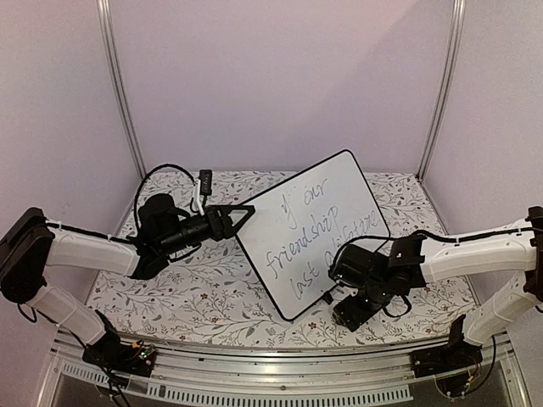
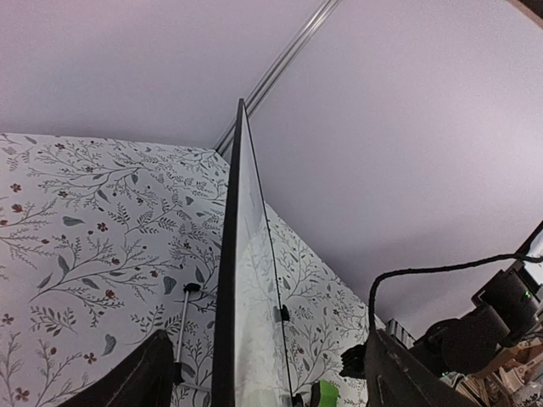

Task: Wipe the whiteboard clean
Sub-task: Adjust the whiteboard eraser at the center of the board.

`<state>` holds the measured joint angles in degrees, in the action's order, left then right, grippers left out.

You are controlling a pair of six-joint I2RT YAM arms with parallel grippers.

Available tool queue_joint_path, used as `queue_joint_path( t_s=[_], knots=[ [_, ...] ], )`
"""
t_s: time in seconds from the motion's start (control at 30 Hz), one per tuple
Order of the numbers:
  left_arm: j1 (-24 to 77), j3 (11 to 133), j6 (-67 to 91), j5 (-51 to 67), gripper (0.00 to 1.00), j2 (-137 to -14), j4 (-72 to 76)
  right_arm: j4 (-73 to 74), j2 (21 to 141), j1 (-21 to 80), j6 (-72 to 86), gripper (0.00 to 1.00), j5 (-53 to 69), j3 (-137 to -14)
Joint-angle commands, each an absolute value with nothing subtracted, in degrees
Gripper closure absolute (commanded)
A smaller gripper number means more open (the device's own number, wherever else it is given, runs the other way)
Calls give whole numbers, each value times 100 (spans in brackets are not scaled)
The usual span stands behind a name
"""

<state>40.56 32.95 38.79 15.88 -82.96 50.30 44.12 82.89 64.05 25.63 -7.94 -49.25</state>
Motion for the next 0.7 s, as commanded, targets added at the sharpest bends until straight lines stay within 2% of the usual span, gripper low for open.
queue_joint_path(
  t_s=[0.0,0.27,0.37,0.5,0.67],
  knots=[
    [4019,3264,3850,1639,23,-8344,5171,4719,8376,6504,2428,13,-941,-5216],
    [4023,3262,3892,1737,23,-8385,5237,5728,9056,6576,1796,12,-780,-6211],
    [4018,3261,3889,1762,23,-8362,5241,5695,9200,6553,1330,12,127,-6612],
    [4017,3247,3881,1762,23,-8311,5242,6136,9643,6583,1105,12,-285,-7341],
    [4017,3222,3846,1745,23,-8228,5234,6268,9966,6563,1079,11,-190,-7459]
  ],
)
